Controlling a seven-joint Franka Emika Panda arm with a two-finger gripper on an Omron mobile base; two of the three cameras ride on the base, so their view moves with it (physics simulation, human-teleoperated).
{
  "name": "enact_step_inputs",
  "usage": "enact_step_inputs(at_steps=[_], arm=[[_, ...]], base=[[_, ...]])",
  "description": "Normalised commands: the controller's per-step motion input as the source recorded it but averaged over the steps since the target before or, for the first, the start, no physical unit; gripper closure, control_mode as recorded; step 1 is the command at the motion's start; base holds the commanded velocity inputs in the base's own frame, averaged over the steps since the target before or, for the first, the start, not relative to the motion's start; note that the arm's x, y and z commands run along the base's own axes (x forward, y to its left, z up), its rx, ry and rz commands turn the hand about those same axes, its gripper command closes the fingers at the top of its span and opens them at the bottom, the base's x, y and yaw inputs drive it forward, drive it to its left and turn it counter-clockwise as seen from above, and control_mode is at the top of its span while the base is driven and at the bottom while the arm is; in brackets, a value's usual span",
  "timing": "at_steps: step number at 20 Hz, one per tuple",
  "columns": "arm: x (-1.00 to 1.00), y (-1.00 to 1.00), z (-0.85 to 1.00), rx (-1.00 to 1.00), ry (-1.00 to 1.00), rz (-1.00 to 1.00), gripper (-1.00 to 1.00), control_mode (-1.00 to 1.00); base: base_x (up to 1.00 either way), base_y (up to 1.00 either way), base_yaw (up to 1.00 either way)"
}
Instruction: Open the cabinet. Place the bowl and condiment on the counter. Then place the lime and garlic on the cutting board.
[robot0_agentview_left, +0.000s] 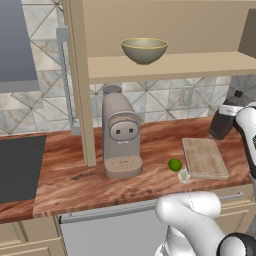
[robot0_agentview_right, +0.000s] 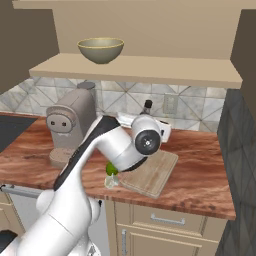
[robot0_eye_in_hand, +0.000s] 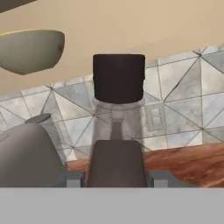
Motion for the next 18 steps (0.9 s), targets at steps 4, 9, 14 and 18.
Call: enact_step_inputs(at_steps=[4,9,14,18], arm=[[0.26,-0.20,-0.08,0.00,-0.28,0.04,1.00,-1.00],[0.27,-0.06,-0.07,-0.02,-0.19,0.05,1.00,-1.00],[0.35,0.00,-0.05,-0.02,0.08,0.02,1.00,-1.00],[0.28,0.00,0.00,-0.02,0.17,0.01,1.00,-1.00]], base=[[0.00,0.00,0.00],[0.00,0.00,0.00],[0.00,0.00,0.00],[0.00,0.00,0.00]])
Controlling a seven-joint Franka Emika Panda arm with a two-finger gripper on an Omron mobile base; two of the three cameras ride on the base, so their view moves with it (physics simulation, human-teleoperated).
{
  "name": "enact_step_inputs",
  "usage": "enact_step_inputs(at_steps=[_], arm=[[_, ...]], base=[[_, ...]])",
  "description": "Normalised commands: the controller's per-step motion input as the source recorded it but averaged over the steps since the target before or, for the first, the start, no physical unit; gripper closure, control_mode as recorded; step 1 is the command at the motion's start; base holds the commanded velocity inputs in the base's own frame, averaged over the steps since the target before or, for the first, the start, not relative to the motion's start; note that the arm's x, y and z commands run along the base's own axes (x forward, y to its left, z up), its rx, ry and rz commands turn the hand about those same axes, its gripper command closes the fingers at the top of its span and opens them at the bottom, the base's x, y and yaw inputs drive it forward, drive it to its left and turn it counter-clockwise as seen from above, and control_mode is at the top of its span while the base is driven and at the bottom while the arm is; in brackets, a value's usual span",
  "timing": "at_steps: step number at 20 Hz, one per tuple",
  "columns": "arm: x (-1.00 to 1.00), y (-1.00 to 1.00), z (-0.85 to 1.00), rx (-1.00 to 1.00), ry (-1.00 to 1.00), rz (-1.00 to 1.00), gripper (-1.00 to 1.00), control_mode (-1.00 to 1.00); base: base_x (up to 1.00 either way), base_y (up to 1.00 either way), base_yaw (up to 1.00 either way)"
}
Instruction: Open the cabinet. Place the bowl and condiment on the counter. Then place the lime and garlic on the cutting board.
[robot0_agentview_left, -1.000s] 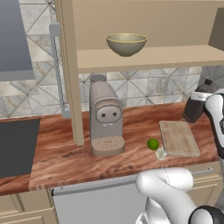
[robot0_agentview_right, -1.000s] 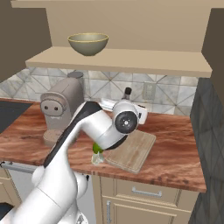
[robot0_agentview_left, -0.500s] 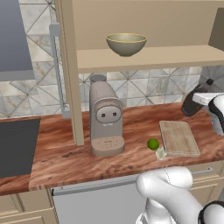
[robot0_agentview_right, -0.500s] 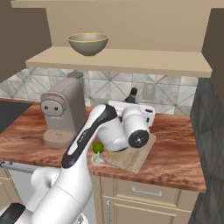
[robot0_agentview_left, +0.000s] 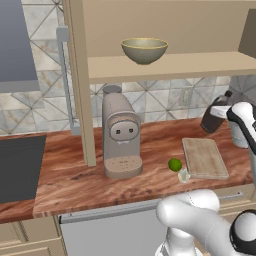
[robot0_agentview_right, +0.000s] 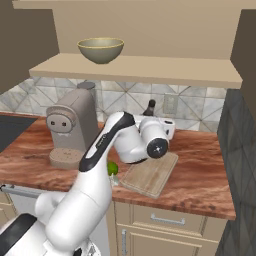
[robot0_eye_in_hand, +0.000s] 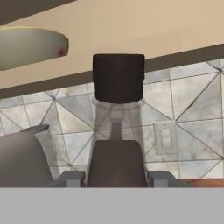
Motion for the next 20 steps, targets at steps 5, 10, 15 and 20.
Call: enact_step_inputs(at_steps=[5,10,15,20], arm=[[0.09,0.00,0.00,-0.05,0.02,0.00,1.00,-1.00],[0.09,-0.03,-0.04,-0.06,-0.03,0.03,1.00,-1.00],[0.16,0.00,-0.19,-0.09,-0.04,0.05,1.00,-1.00],[0.25,0.00,-0.17,-0.10,-0.01,0.06,1.00,-1.00]], base=[[0.00,0.00,0.00],[0.00,0.00,0.00],[0.00,0.00,0.00],[0.00,0.00,0.00]])
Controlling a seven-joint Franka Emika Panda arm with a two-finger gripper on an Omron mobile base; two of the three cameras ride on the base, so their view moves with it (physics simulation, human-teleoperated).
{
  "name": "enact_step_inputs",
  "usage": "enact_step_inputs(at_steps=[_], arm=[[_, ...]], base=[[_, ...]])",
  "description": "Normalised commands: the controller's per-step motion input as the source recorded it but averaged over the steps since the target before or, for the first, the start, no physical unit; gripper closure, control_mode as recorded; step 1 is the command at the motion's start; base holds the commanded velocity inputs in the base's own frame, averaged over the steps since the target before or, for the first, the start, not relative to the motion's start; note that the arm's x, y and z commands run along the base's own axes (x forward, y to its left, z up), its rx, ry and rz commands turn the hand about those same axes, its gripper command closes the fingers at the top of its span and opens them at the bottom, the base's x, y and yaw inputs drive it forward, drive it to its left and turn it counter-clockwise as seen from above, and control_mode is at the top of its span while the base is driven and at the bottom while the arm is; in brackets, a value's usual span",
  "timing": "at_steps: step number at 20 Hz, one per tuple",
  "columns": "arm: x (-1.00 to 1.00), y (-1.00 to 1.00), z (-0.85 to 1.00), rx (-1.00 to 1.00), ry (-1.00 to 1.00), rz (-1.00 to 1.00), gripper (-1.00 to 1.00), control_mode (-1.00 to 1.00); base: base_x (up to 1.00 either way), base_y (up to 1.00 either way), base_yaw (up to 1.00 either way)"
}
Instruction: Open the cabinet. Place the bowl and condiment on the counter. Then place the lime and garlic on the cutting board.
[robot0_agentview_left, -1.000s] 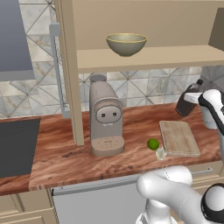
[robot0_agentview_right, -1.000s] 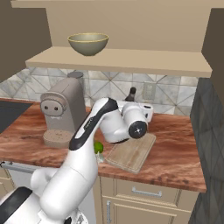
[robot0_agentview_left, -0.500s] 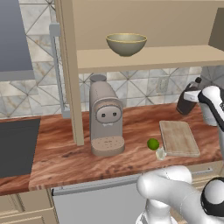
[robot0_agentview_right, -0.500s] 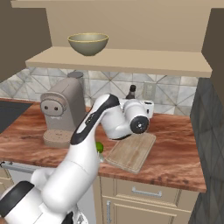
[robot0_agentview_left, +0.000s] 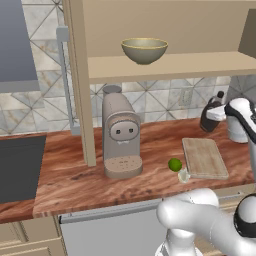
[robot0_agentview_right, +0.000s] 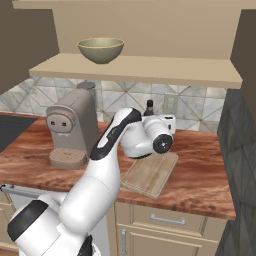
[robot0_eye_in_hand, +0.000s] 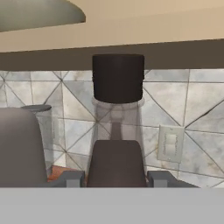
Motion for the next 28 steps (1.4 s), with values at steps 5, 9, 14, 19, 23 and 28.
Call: enact_step_inputs(at_steps=[5,9,14,19,23,28], arm=[[0.26,-0.02,-0.10,-0.05,0.00,0.05,1.00,-1.00],[0.23,-0.08,-0.15,-0.03,0.00,0.06,1.00,-1.00],[0.13,-0.15,-0.15,-0.01,0.00,0.05,1.00,-1.00],[0.16,-0.09,-0.16,-0.02,0.00,0.04,1.00,-1.00],[0.19,0.00,-0.17,-0.05,0.01,0.03,1.00,-1.00],[0.22,0.00,-0.12,-0.05,0.02,0.01,1.00,-1.00]], base=[[0.00,0.00,0.00],[0.00,0.00,0.00],[0.00,0.00,0.00],[0.00,0.00,0.00],[0.00,0.00,0.00],[0.00,0.00,0.00]])
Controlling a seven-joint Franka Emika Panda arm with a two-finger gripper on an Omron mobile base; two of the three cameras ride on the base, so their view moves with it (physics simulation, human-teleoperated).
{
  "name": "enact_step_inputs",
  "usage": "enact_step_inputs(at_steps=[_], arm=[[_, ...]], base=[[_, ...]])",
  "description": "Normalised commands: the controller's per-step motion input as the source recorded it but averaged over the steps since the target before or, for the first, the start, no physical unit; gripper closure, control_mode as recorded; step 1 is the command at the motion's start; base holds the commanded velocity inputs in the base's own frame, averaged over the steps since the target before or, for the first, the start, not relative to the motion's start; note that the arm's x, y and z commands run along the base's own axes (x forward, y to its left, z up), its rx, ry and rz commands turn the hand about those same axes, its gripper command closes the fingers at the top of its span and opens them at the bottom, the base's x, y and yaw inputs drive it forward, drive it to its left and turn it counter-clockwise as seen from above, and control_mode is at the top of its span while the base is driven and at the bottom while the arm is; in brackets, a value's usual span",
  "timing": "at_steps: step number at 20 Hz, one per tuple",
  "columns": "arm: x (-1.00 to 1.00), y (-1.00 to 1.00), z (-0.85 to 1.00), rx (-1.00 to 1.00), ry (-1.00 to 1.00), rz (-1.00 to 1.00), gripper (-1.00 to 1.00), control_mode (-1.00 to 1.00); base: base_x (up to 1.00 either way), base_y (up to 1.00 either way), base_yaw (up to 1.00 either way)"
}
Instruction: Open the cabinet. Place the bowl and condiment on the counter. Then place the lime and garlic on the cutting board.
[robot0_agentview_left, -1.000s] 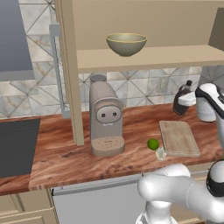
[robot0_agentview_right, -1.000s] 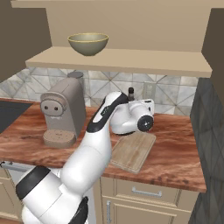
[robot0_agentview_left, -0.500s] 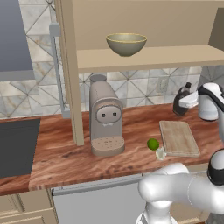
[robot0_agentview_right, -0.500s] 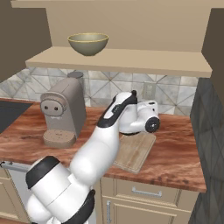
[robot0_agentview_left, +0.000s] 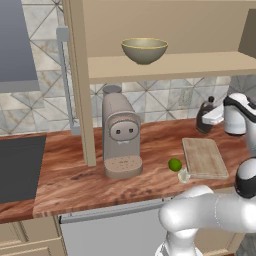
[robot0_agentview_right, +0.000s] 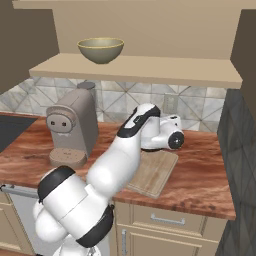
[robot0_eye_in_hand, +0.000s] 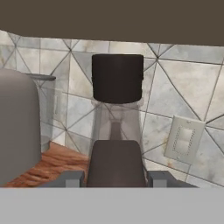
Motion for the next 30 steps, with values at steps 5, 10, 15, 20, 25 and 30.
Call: enact_step_inputs(at_steps=[5,10,15,20,25,30], arm=[[0.27,0.00,-0.06,-0.03,0.02,0.00,1.00,-1.00],[0.24,0.00,-0.11,-0.01,0.00,0.01,1.00,-1.00],[0.16,-0.01,-0.19,0.00,0.00,0.03,1.00,-1.00],[0.16,0.00,-0.18,0.00,0.00,0.04,1.00,-1.00],[0.22,0.00,-0.13,0.00,0.00,0.04,1.00,-1.00],[0.24,-0.01,-0.15,0.00,0.00,0.05,1.00,-1.00]], base=[[0.00,0.00,0.00],[0.00,0.00,0.00],[0.00,0.00,0.00],[0.00,0.00,0.00],[0.00,0.00,0.00],[0.00,0.00,0.00]])
